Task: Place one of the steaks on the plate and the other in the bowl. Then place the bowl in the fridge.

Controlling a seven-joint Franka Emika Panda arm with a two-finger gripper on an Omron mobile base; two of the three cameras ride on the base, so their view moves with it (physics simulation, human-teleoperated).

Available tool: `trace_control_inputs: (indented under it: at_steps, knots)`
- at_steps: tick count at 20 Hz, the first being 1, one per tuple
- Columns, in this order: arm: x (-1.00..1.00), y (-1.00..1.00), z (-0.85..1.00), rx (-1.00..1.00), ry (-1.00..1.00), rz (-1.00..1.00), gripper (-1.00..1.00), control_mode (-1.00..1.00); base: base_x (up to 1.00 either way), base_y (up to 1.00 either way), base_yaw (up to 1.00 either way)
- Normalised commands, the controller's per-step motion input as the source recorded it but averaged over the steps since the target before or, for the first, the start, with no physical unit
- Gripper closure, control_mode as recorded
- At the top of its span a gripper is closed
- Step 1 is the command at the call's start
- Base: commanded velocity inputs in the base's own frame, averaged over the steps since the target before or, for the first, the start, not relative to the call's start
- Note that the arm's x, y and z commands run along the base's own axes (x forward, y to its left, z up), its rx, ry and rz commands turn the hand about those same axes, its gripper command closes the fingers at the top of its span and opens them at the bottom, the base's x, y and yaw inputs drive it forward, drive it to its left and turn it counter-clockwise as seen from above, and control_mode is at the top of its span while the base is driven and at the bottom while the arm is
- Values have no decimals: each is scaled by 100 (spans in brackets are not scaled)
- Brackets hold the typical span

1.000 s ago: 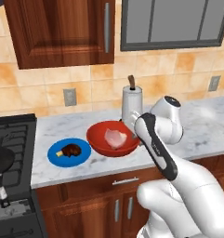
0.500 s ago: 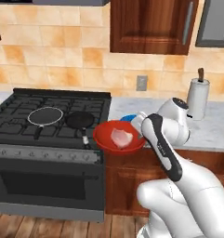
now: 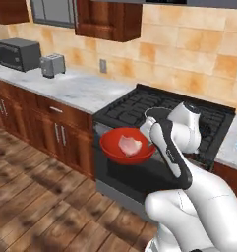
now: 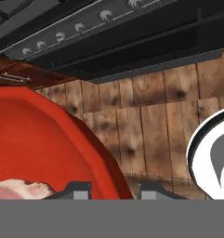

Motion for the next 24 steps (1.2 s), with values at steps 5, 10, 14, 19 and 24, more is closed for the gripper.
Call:
trace_control_inputs:
  at_steps: [5,10,14,19,24]
  knots:
    - [0,0,0,0,0,0,100,100,42,45,83]
    - [0,0,0,0,0,0,100,100,51,34,84]
    - [0,0,0,0,0,0,100,100,72,19,79]
    - [0,0,0,0,0,0,100,100,100,0,40]
    - [0,0,0,0,0,0,100,100,100,-7,4]
